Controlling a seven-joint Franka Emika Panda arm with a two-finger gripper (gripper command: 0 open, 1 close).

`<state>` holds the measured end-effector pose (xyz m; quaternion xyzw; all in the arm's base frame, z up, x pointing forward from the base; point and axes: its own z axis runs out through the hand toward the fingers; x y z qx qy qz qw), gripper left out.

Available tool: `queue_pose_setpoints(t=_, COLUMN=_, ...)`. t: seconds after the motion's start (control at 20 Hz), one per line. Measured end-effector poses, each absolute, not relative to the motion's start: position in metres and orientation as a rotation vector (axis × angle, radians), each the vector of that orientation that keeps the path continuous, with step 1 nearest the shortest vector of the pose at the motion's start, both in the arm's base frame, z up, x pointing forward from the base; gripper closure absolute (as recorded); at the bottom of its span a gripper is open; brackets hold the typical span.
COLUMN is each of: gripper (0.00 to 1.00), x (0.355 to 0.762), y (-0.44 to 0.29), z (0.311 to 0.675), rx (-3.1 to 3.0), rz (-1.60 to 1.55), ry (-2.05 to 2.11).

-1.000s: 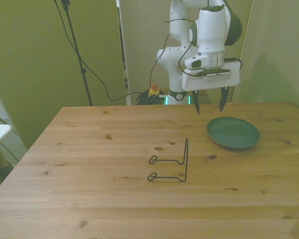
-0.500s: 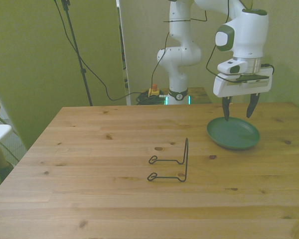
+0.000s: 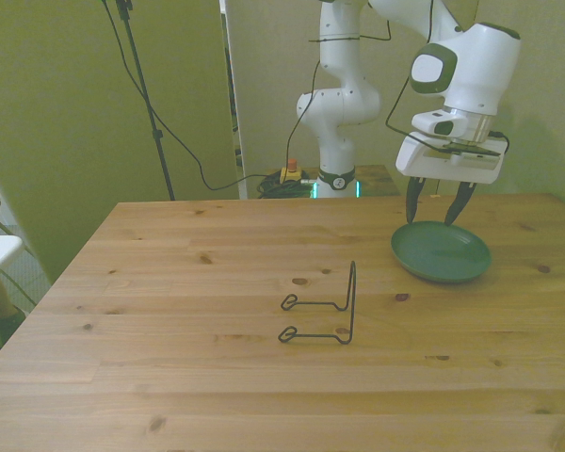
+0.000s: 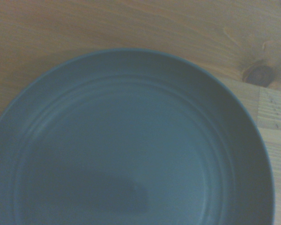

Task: Load the plate

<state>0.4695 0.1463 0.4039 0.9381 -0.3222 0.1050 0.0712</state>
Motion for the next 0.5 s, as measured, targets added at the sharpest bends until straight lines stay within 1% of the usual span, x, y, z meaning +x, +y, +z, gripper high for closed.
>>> queue_pose_setpoints(t=0.5, gripper=0.00, x=0.467, y=0.152, z=0.393, rx=2.833, rz=0.386, ry=-0.958)
